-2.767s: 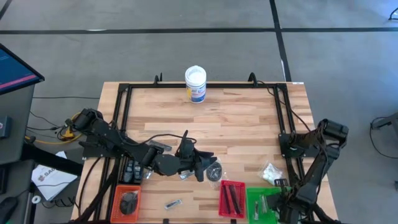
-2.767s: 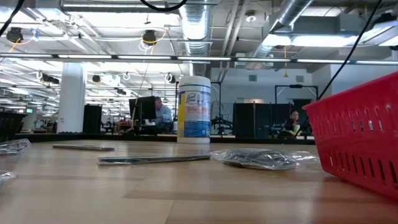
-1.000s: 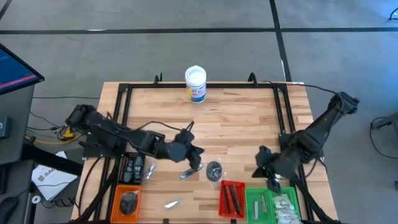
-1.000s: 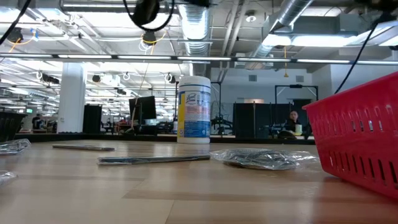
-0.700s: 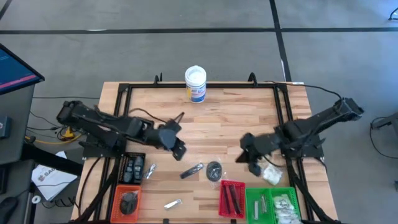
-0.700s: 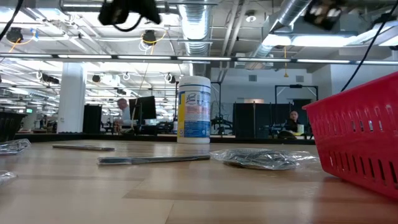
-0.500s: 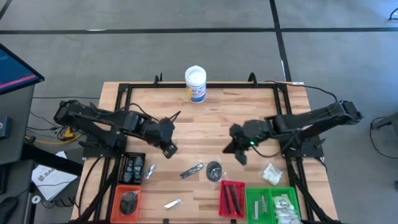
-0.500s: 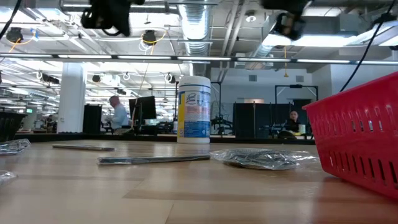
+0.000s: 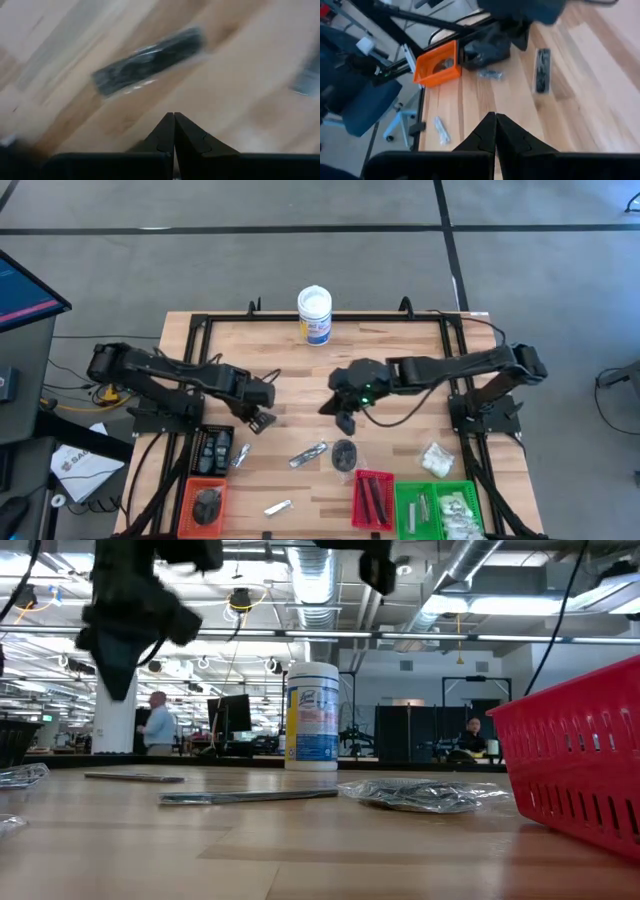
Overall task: Pick & Place Travel size toiletries
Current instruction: Put the black comb into the red bin
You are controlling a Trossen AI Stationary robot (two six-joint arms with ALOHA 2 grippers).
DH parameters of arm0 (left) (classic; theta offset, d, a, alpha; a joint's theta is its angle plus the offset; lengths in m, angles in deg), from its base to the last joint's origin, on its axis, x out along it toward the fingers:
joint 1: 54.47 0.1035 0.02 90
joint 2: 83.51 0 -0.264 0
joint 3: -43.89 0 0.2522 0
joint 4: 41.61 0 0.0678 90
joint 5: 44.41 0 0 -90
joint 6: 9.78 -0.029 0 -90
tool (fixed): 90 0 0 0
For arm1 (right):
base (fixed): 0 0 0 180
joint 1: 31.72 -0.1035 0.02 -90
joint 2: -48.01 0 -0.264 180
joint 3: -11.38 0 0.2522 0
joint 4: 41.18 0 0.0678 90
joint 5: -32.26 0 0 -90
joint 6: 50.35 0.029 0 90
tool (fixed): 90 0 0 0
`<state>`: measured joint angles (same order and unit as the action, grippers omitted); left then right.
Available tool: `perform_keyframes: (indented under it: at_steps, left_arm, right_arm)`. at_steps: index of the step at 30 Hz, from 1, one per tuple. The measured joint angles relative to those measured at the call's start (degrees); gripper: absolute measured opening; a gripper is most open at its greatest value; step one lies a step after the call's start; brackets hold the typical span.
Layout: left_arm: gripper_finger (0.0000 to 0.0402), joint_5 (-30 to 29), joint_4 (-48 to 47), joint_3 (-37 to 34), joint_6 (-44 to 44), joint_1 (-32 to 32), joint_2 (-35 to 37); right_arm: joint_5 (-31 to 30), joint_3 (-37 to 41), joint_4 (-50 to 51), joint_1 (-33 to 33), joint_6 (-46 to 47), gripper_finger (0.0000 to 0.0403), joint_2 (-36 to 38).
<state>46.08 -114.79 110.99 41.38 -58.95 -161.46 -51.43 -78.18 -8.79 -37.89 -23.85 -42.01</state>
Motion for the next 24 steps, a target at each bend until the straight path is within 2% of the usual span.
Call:
perform_keyframes:
  at_steps: [5, 11, 15, 20, 24]
  left_arm:
    - [0.0, 1.64, 3.77, -6.34, 1.75, 3.26, 0.0]
    - [0.0, 1.86, 10.42, -11.17, 2.65, 5.58, 0.0]
    - [0.0, 2.6, 13.91, -14.28, 3.83, 7.39, -0.25]
    - [0.0, 2.53, 16.93, -16.28, 4.43, 8.37, -0.24]
    - [0.0, 2.58, 20.34, -17.41, 4.43, 8.45, -1.35]
  right_arm:
    - [-2.19, -4.83, 0.41, -0.03, -0.18, 0.0, -2.91]
    - [-3.75, -5.16, 2.61, 0.02, -0.84, 0.0, -2.97]
    - [-7.23, -5.08, 5.91, -0.25, -1.51, 0.0, -2.97]
    - [-9.9, -0.33, 5.35, -2.05, -0.7, 0.0, -0.13]
    - [-13.53, 6.64, 3.46, -3.49, 3.06, 0.0, 4.4]
